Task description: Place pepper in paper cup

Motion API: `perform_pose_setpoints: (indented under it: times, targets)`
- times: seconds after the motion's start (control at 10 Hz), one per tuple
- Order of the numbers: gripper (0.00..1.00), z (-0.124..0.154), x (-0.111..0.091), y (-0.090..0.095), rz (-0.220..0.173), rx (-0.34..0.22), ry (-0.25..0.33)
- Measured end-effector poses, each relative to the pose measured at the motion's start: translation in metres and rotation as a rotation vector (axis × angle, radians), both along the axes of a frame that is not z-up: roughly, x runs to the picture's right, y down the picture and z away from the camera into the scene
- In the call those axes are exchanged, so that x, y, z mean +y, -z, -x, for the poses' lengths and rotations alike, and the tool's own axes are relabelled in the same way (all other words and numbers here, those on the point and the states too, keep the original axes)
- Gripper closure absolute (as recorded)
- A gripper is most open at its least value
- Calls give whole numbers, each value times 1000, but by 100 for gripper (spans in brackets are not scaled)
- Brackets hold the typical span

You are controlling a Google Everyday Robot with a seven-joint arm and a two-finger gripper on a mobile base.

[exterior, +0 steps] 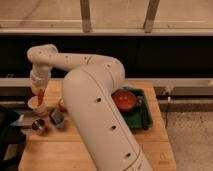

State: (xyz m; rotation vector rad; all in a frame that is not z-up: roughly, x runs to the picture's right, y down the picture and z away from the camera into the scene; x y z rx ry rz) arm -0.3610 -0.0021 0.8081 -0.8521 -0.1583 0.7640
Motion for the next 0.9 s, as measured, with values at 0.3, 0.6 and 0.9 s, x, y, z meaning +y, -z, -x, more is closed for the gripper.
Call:
perform_pose_setpoints:
  times: [0.3, 0.6, 0.9]
  targets:
    - [68, -7, 5, -9, 43, 98, 66]
    - [68, -21, 7, -12, 52, 152, 70]
    - [68, -30, 3, -11, 38, 166, 50]
